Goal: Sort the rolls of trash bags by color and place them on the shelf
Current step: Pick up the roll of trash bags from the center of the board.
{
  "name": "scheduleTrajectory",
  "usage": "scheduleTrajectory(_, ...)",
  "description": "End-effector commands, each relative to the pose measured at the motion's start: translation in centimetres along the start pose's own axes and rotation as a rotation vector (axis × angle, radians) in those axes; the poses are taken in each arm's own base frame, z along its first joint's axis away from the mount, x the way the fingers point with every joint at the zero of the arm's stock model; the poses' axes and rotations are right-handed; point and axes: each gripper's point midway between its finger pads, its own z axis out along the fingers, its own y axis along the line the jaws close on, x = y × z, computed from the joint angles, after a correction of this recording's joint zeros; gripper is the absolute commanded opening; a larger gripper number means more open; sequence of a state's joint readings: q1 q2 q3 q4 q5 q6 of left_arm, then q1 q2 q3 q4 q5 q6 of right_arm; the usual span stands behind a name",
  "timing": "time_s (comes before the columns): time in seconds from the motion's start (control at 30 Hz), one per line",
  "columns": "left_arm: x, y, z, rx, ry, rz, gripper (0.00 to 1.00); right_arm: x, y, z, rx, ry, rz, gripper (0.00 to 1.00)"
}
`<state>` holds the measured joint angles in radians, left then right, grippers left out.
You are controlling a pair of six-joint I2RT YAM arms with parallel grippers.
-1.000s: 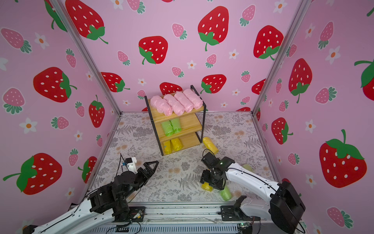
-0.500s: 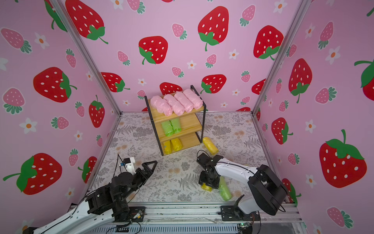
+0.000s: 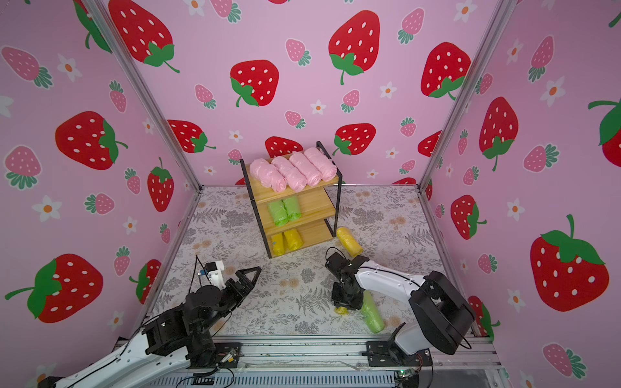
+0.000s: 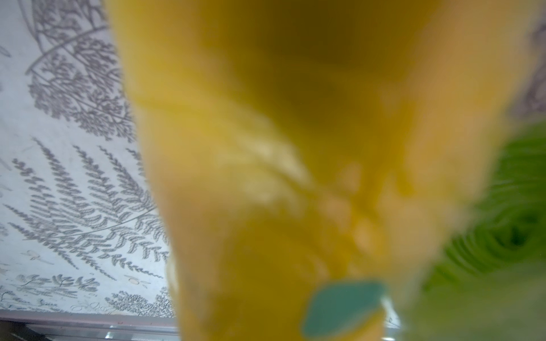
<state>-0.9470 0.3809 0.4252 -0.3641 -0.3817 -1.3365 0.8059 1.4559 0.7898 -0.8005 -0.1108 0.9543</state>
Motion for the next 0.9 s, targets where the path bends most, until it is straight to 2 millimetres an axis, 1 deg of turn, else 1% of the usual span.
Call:
scheduleTrajectory(0.0,-0.5,-1.4,-0.4,0.032,-0.005,-0.004,1.0,-0.8,0.8,-2.9,-0.033,-0.07,-0.071,0.0)
scheduleTrajectory(0.03,-0.4,-1.6,-0.4,0.037,-0.003,-0.002,1.0,-0.9,1.1,-3.7,-0.048,-0.087,-0.088,0.0)
scheduleTrajectory(0.07,-0.4,-1.8,-0.3,0.043,-0.001,0.002,1.0,-1.1,1.7,-4.9,-0.09,-0.114,-0.117,0.0)
scheduleTrajectory(0.13,-0.2,-2.3,-0.1,0.058,0.008,0.011,1.0,-1.1,3.0,-7.2,-0.19,-0.16,-0.177,0.0)
scheduleTrajectory(0.17,-0.1,-2.8,0.1,0.072,0.014,0.023,1.0,-1.0,4.1,-8.6,-0.262,-0.187,-0.217,0.0)
scheduleTrajectory(0.23,0.2,-4.2,0.2,0.128,0.027,0.047,1.0,-0.3,6.0,-11.2,-0.406,-0.212,-0.301,0.0)
scheduleTrajectory(0.3,0.5,-6.1,0.3,0.215,0.042,0.064,1.0,1.0,8.2,-13.8,-0.564,-0.219,-0.4,0.0)
scheduleTrajectory(0.4,0.9,-9.0,0.0,0.345,0.059,0.093,1.0,3.0,10.4,-16.8,-0.744,-0.186,-0.51,0.0)
scheduleTrajectory(0.5,1.2,-11.4,-0.6,0.444,0.074,0.144,0.99,4.8,11.9,-18.7,-0.88,-0.122,-0.563,0.0)
scheduleTrajectory(0.6,1.4,-13.1,-1.2,0.498,0.086,0.201,1.0,5.5,13.4,-20.4,-0.998,-0.082,-0.571,0.0)
scheduleTrajectory(0.77,1.8,-14.7,-1.7,0.577,0.096,0.229,1.0,6.8,15.0,-23.6,-1.119,-0.073,-0.627,0.0)
scheduleTrajectory(0.87,2.1,-14.9,-1.5,0.581,0.108,0.24,1.0,7.9,15.8,-24.4,-1.146,-0.042,-0.669,0.0)
